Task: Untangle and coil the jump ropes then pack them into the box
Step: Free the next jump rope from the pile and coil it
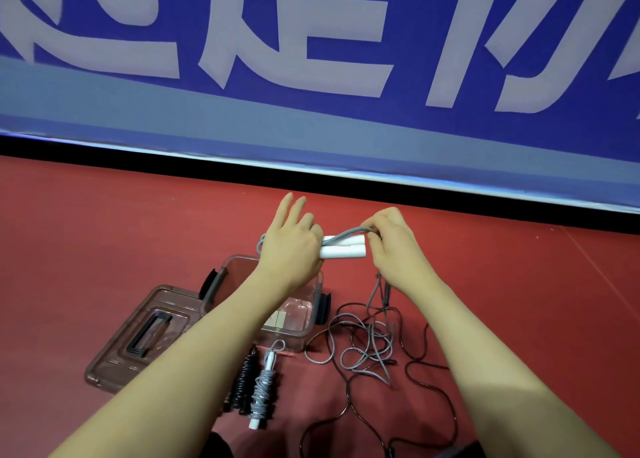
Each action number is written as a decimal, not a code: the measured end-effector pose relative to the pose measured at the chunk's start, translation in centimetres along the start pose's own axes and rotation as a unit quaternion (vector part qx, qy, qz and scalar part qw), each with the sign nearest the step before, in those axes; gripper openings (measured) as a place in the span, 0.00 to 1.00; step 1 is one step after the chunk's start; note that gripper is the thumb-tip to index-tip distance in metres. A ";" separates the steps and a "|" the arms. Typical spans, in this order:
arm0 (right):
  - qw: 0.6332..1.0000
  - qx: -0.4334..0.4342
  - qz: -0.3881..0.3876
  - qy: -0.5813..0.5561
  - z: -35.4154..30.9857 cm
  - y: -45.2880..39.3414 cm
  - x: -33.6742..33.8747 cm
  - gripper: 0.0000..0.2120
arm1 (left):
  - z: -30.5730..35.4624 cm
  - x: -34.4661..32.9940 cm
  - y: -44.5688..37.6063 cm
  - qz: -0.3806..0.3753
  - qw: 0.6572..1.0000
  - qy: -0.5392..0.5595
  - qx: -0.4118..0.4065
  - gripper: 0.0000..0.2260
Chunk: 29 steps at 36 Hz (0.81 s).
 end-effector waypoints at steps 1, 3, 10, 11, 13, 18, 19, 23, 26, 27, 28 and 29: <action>1.000 -0.011 0.000 0.002 0.4 0.0 0.1 0.09 | 0.2 0.1 0.0 -0.009 1.000 0.020 -0.008 0.11; 0.999 -0.035 -0.007 -0.004 0.9 0.1 0.1 0.08 | 0.5 -0.3 0.0 -0.061 0.996 0.058 0.000 0.09; 0.994 -0.086 -0.023 -0.059 1.6 0.2 -0.3 0.10 | 0.5 0.4 0.0 -0.048 0.988 0.144 0.037 0.07; 0.993 -0.093 -0.030 -0.068 1.6 0.3 -0.5 0.12 | 0.3 0.5 0.0 -0.046 0.986 0.153 0.043 0.07; 0.991 -0.098 -0.041 -0.079 1.4 0.4 -0.6 0.15 | 0.2 0.6 0.1 -0.047 0.984 0.165 0.055 0.07; 0.987 -0.093 -0.066 -0.114 0.6 0.5 -0.7 0.11 | -1.0 0.3 0.0 -0.049 0.976 0.183 0.106 0.07; 0.987 -0.091 -0.074 -0.114 0.5 0.5 -0.8 0.09 | -1.3 0.2 0.1 -0.052 0.975 0.184 0.116 0.07; 0.983 -0.092 -0.094 -0.126 0.6 0.7 -1.3 0.04 | -1.7 0.0 0.2 -0.051 0.977 0.159 0.130 0.06; 0.983 -0.085 -0.122 -0.106 0.6 0.8 -1.6 0.06 | -2.1 -0.8 0.3 -0.059 0.973 0.165 0.149 0.04; 0.984 -0.077 -0.131 -0.092 0.4 0.8 -1.8 0.08 | -2.2 -1.0 0.4 -0.060 0.972 0.167 0.154 0.05; 0.986 -0.068 -0.136 -0.071 0.1 0.8 -1.9 0.08 | -2.3 -1.2 0.4 -0.059 0.971 0.166 0.158 0.05; 0.988 -0.059 -0.138 -0.046 -0.3 0.9 -1.9 0.07 | -2.4 -1.3 0.5 -0.056 0.972 0.163 0.161 0.05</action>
Point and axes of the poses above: each hand's wrist, its own y-axis away from the middle knuckle, its own x-axis out of the back of the hand, z = x × y, the point moved 10 cm from there along -y, towards the middle knuckle, and after that the axes turned 5 degrees about -z, right-handed, at the moved point
